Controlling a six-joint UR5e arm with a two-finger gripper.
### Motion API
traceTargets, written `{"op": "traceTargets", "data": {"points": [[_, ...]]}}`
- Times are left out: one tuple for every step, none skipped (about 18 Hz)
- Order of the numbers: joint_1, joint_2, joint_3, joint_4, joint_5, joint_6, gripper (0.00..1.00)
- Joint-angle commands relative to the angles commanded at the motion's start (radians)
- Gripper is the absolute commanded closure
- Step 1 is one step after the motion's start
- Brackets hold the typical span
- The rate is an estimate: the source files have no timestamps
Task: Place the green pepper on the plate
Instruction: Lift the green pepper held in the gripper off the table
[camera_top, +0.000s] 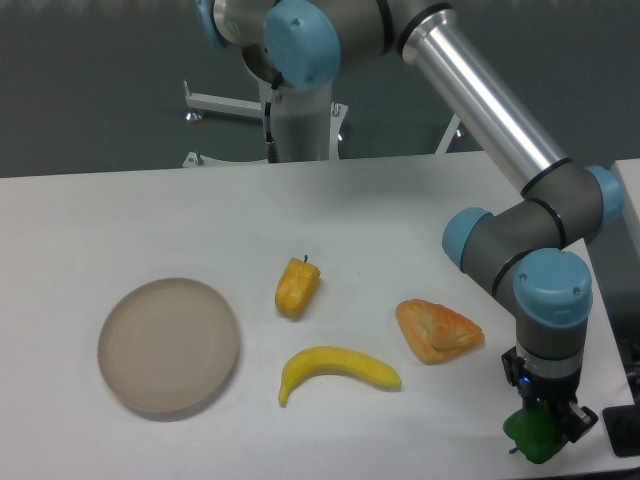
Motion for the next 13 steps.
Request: {"op": "traceTargets", "data": {"points": [[0.000,0.000,-0.002,0.000,-0.002,-0.003,0.60],[0.000,0.002,-0.003,0.000,-0.003,-0.009,0.61],[0.000,0.005,-0.003,0.000,-0.003,-0.014,0.61],[0.000,0.008,-0.003,0.000,-0.002,-0.015,0.61],[-0.002,0.009,-0.005,0.000,0.000,-0.020,0.61],[-0.005,0.012,-0.006,-0.002,0.002,-0.032,0.61],[-0.006,0.024,-0.018,-0.003,0.000,-0.044,0.61],[-0.009,0.038,-0.032,-0.015,0.000,-0.046,0.61],[-0.009,0.054,-0.047,-0.035,0.000,-0.048,0.61],[-0.009,0.070,-0.063,-0.050,0.000,-0.048,0.61],[-0.009,0.089,-0.081,-0.070,0.000,-0.049,0.61],[-0.009,0.113,-0.100,-0.092,-0.002,-0.061,0.61],[-0.012,0.139,-0.121,-0.115,-0.003,-0.090,0.61]]}}
